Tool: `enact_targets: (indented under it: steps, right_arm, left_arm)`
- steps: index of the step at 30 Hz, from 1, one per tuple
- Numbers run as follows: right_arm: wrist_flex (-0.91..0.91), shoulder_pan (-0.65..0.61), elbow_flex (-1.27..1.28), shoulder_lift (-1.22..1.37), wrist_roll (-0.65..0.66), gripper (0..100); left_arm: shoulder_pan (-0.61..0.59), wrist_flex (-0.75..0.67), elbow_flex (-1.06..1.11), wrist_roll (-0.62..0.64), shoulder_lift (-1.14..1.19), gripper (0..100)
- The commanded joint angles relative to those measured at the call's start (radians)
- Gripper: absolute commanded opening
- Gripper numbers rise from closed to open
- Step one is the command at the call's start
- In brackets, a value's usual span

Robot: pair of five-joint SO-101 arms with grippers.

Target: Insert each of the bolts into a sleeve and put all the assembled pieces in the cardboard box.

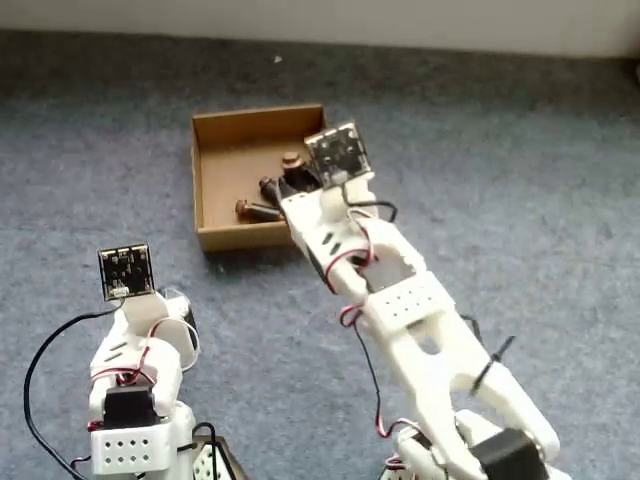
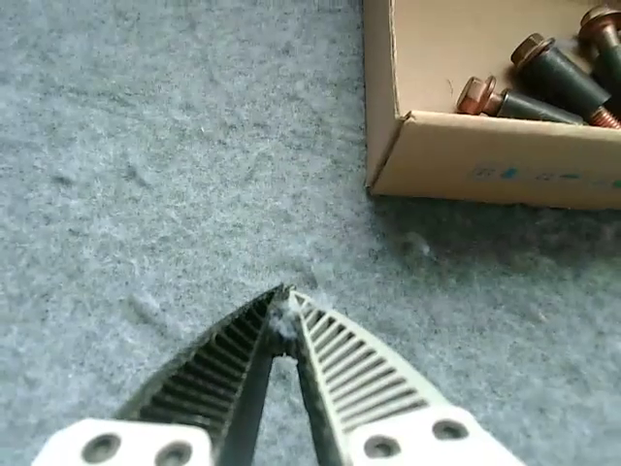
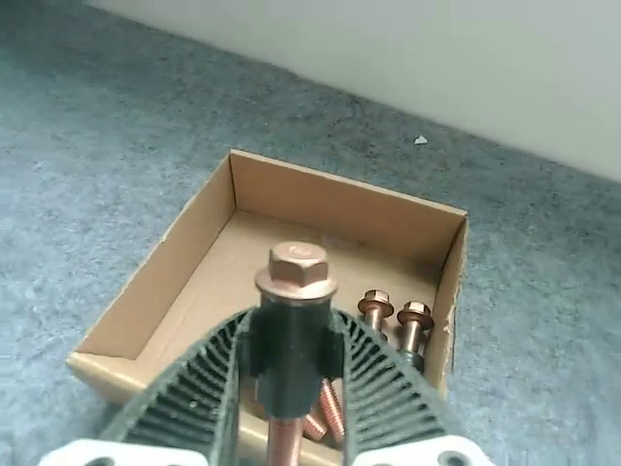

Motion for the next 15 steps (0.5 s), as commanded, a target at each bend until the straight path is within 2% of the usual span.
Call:
enact_targets:
  steps: [1,7,13,15]
  right_arm:
    - [-0.094,0.013,-0.148,0.154,-0.008,0.4]
    - [-0.091,0.033,-0.305,0.349,-0.008,1.2]
    - [0.039,0.038,-0.36,0.364,-0.009,19.6]
    - [0.096,0.036,-0.389,0.351,-0.008,21.1]
  left_arm:
    - [-0.007,-0.023,0.018,-0.011,0.001,2]
    - [-0.007,-0.023,0.018,-0.012,0.001,2]
    - [-0.007,-0.023,0.018,-0.012,0.001,2]
    - [-0.007,-0.023,0.018,-0.012,0.001,2]
